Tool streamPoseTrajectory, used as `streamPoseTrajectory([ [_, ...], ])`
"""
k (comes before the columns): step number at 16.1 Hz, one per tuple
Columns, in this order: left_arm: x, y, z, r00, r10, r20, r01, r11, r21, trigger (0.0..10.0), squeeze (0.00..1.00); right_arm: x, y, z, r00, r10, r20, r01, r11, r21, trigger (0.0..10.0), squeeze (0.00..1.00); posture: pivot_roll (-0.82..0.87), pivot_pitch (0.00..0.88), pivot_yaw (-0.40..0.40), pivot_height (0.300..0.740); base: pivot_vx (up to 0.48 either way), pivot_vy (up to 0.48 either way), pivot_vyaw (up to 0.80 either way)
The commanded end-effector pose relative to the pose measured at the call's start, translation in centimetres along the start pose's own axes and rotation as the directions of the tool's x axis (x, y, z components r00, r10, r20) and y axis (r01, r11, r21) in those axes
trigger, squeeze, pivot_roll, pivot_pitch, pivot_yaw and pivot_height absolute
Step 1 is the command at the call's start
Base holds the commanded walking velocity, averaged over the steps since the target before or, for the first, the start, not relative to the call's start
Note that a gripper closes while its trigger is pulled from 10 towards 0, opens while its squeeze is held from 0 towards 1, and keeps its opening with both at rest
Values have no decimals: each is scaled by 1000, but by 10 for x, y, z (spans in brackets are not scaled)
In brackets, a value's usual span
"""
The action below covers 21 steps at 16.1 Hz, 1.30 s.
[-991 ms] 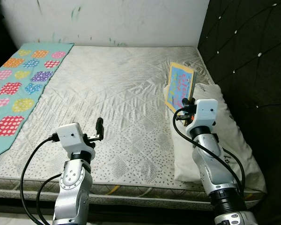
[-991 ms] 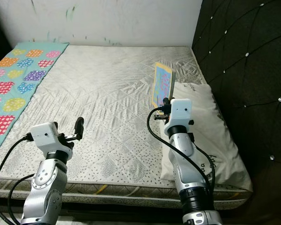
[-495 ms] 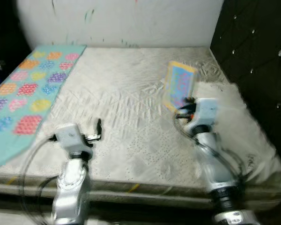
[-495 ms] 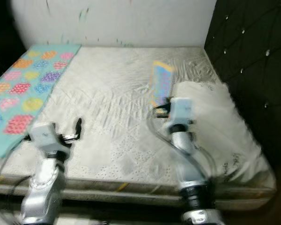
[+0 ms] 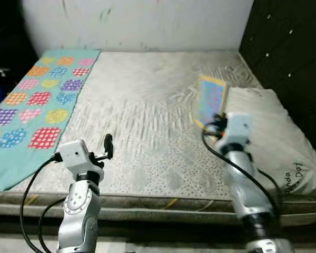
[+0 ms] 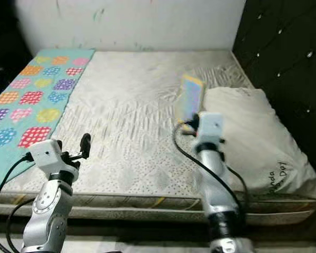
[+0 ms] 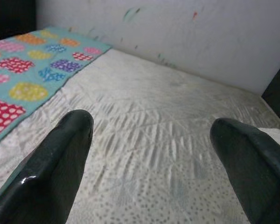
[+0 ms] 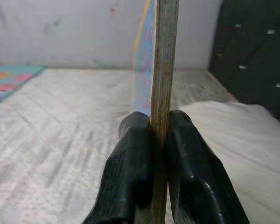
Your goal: Clean up the room
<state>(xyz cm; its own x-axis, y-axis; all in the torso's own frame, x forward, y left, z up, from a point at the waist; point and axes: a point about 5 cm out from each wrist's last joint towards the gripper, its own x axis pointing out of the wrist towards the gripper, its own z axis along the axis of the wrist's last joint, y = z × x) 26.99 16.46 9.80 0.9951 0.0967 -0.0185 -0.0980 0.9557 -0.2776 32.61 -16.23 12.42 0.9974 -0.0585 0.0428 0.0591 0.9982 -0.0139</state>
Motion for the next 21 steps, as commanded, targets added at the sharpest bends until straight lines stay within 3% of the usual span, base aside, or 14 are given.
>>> streamPoseTrajectory([
  [1,-1,3,4,1000,-12,9,12,1000,19,10000,0,3,-2,18,996,-4,84,2,1000,17,10000,0,23,0,25,740,0,0,0],
  [2,-5,11,6,1000,-23,10,22,995,92,10000,0,3,-10,18,996,-54,77,50,997,56,10000,0,23,0,25,740,0,0,0],
  [4,-13,19,3,994,-49,-94,57,994,93,10000,0,1,-22,15,991,-129,28,124,983,135,10000,0,31,0,20,740,0,0,0],
  [5,-18,18,3,988,-103,-119,118,986,120,10000,0,-3,-27,11,985,-172,-2,169,966,195,10000,0,35,0,25,740,0,0,0],
  [7,-21,14,-1,983,-130,-132,146,982,124,10000,0,-6,-29,8,983,-183,-7,179,953,244,10000,0,20,0,34,740,0,0,0],
  [9,-17,5,-4,988,-120,-101,131,986,104,10000,0,-9,-24,9,984,-175,18,165,953,253,10000,0,4,0,36,740,0,0,0],
  [21,-17,5,-4,988,-120,-101,131,986,104,10000,0,-9,-24,9,984,-175,18,165,953,253,10000,0,4,0,36,740,0,0,0],
])
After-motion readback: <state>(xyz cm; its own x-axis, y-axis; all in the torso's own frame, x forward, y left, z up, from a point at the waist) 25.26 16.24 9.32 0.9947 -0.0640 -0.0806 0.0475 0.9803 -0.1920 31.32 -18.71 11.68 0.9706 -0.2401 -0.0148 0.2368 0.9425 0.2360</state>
